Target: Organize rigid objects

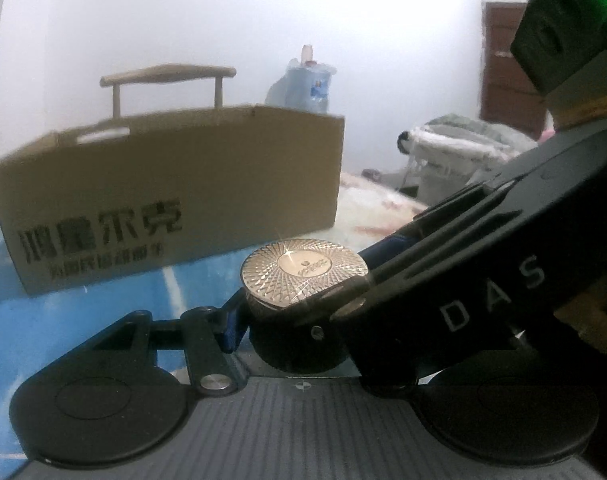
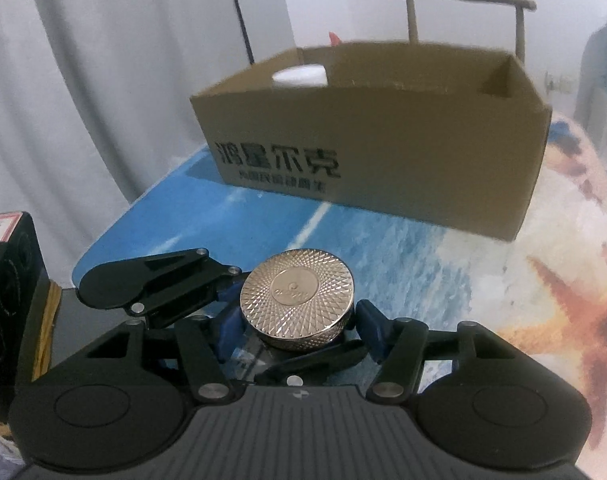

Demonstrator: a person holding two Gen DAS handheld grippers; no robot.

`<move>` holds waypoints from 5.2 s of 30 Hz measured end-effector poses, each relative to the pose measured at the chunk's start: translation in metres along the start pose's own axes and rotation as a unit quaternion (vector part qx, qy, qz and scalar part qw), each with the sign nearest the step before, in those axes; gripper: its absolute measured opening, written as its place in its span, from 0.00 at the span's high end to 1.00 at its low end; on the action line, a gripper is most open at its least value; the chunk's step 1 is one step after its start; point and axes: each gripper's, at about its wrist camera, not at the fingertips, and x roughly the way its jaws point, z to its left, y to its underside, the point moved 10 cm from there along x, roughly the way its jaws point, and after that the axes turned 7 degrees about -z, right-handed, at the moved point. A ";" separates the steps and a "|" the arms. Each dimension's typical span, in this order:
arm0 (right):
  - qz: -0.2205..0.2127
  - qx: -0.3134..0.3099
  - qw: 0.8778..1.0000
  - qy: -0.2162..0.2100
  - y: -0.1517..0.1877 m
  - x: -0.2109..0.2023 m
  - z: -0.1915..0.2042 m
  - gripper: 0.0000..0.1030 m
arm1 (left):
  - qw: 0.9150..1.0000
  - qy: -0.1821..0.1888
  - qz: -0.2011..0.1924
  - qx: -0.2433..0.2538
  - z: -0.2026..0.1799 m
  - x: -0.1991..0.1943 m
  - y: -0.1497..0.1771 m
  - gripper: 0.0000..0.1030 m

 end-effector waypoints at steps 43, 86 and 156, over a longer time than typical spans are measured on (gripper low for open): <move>0.085 0.216 0.972 -0.020 -0.196 0.161 -0.165 0.42 | 0.968 0.006 0.250 -0.015 0.134 0.215 -0.121 0.46; 0.107 0.167 0.980 0.016 -0.181 0.199 -0.164 0.46 | 0.938 -0.017 0.324 0.121 0.122 0.201 -0.122 0.36; 0.016 -0.121 0.992 -0.010 -0.108 0.001 -0.076 0.58 | 0.969 -0.043 0.228 0.079 0.122 0.022 -0.078 0.18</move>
